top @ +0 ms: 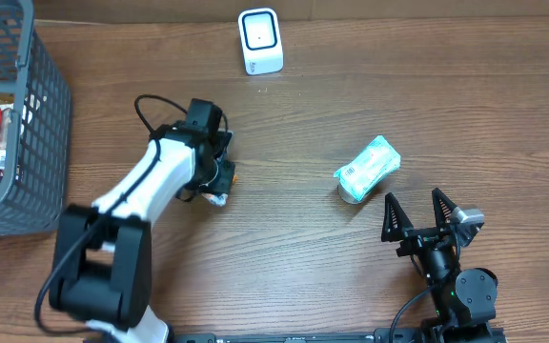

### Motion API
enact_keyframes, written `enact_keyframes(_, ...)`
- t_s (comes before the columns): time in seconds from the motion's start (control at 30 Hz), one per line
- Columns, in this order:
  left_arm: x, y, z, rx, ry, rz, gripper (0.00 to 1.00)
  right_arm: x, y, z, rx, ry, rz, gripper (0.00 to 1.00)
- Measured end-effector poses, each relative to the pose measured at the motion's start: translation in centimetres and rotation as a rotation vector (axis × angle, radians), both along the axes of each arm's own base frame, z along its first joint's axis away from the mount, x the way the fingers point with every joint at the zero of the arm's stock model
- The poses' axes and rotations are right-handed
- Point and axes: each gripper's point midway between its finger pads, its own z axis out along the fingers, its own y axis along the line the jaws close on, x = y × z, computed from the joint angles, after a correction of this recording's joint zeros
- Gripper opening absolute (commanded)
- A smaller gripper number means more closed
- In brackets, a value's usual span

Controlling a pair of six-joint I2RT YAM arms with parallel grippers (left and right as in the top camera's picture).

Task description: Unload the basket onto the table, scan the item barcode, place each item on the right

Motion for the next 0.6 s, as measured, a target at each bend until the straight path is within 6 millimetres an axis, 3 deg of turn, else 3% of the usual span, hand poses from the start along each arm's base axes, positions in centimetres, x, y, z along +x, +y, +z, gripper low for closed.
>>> enact_keyframes(0.13, 0.5, -0.9, 3.6, 0.100, -0.147, 0.029, 0.15, 0.0, 0.0, 0.0, 0.000, 0.000, 0.000, 1.00)
enact_keyframes(0.23, 0.4, -1.8, 4.9, 0.192, -0.231, 0.041, 0.14, 0.0, 0.0, 0.0, 0.000, 0.000, 0.000, 1.00)
enact_keyframes(0.4, -0.2, -3.1, 4.7, 0.362, -0.316, 0.036, 0.13, 0.0, 0.0, 0.0, 0.000, 0.000, 0.000, 1.00)
enact_keyframes(0.6, -0.2, -4.0, 2.5, 0.498, -0.361, 0.020, 0.14, 0.0, 0.0, 0.0, 0.000, 0.001, 0.001, 1.00)
